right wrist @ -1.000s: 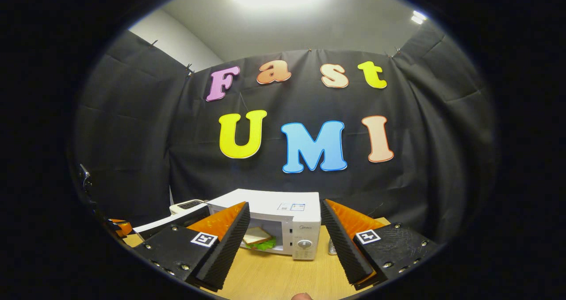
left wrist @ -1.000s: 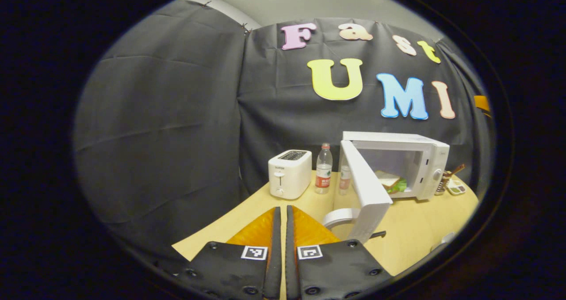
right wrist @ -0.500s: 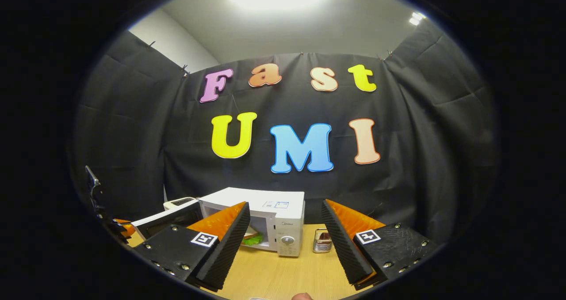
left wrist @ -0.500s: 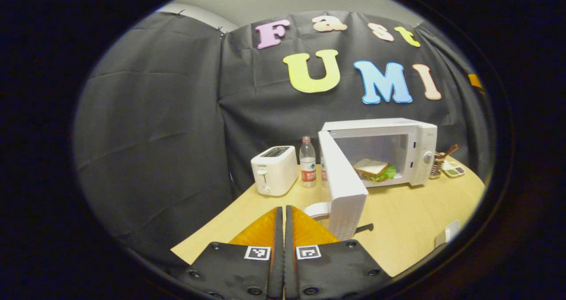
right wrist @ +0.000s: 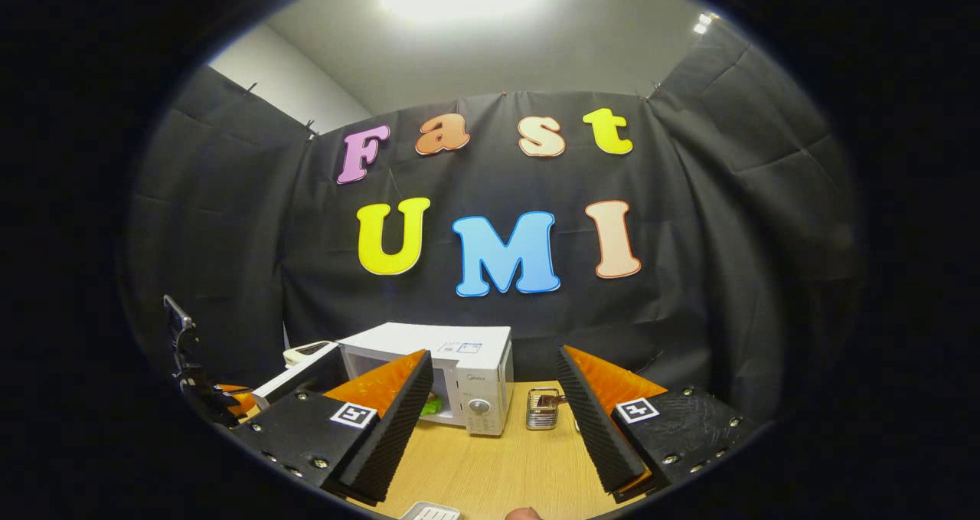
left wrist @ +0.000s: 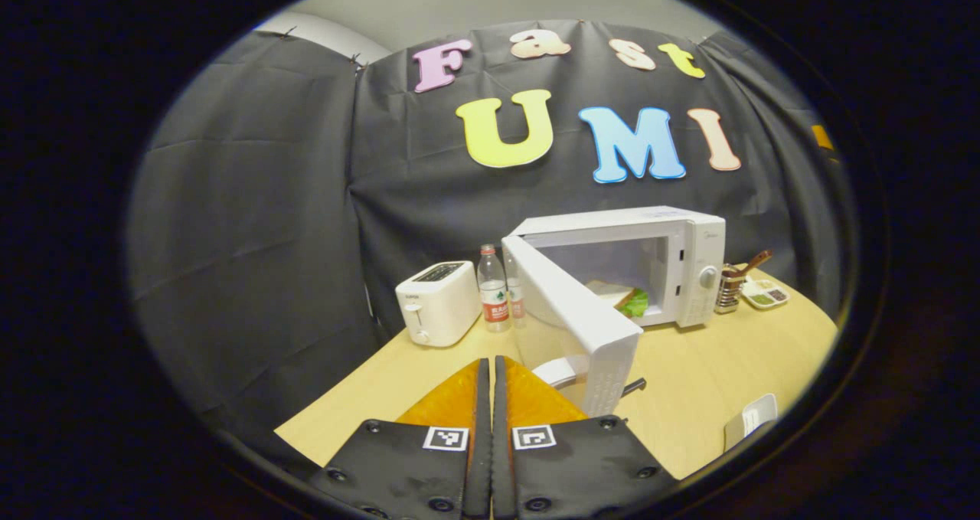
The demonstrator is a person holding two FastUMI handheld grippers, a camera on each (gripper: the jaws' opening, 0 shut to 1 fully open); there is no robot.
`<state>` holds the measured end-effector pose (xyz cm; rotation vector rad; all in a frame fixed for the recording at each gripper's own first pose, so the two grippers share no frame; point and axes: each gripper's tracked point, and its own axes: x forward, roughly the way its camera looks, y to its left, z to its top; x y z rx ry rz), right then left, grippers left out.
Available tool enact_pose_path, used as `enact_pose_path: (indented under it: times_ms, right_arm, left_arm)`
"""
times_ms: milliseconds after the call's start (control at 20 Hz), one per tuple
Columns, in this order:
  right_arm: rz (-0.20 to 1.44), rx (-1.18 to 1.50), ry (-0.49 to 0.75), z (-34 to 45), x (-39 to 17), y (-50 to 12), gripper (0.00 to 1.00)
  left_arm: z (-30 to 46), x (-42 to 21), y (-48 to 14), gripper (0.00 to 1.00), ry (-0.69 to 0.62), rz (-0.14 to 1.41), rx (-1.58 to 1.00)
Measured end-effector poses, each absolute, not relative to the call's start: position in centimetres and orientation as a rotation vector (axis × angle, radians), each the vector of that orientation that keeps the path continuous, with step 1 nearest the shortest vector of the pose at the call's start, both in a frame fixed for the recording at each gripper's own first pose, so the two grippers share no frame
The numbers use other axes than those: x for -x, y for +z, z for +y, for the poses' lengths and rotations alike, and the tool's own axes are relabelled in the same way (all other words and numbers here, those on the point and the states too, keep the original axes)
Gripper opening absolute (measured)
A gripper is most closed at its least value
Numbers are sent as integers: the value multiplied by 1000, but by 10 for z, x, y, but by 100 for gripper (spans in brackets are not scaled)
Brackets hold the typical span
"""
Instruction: Open the microwave oven with the left hand, put the food in, and close the microwave oven.
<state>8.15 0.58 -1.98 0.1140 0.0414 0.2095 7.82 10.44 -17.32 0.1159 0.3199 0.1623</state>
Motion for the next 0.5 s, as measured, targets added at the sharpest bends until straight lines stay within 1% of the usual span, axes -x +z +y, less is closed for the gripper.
enact_pose_path:
  times_ms: [200, 500]
  right_arm:
    - [33, -115, 217, 3, -76, -14, 98]
    - [32, -117, 198, 13, -88, -13, 98]
  left_arm:
    - [74, -90, -174, 7, 104, 322, -120]
    - [37, -123, -181, 7, -12, 329, -110]
